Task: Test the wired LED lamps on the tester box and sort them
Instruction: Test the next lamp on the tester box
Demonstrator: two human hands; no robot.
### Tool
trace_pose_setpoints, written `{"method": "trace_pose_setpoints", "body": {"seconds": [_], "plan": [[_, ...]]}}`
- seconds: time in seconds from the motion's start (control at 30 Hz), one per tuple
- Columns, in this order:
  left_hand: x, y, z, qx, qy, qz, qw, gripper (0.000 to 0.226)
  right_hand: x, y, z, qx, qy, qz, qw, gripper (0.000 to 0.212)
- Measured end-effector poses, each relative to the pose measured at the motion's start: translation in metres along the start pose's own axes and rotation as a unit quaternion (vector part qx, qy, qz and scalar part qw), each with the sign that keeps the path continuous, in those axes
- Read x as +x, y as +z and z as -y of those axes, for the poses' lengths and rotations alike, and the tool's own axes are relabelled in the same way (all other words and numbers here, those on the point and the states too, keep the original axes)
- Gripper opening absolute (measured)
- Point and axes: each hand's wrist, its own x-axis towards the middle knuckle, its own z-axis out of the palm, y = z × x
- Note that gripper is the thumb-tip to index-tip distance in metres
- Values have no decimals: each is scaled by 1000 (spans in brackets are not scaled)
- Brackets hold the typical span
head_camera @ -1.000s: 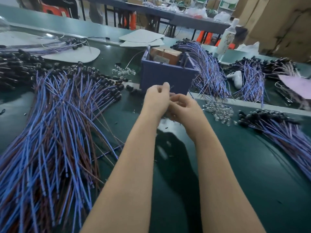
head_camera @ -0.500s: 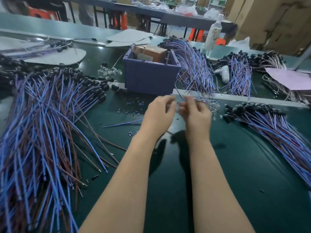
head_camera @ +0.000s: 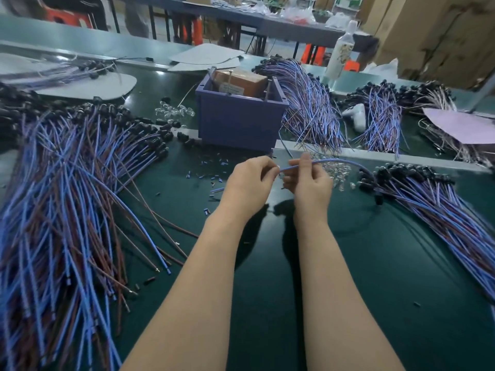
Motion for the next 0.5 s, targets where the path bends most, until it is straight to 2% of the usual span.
{"method": "trace_pose_setpoints", "body": {"seconds": [0.1, 0.17, 0.27, 0.37, 0.43, 0.5], "plan": [[1, -6, 7, 41, -47, -13, 998, 13, 7, -8, 4, 121, 24, -114, 986, 35], [2, -10, 11, 47, -74, -42, 995, 14, 9, -13, 6, 198, 56, -147, 968, 33], [2, -10, 11, 9, -87, -74, 993, 13, 6, -7, 4, 234, 90, -82, 965, 24], [1, -6, 6, -41, -76, -69, 994, 12, 1, 3, 1, 171, 85, 19, 981, 15], [1, -6, 5, -57, -74, -62, 994, 11, 0, 5, -1, 135, 65, 30, 988, 17], [2, -7, 7, -71, -90, -66, 991, 13, 1, 3, -1, 135, 52, 1, 990, 18]]}}
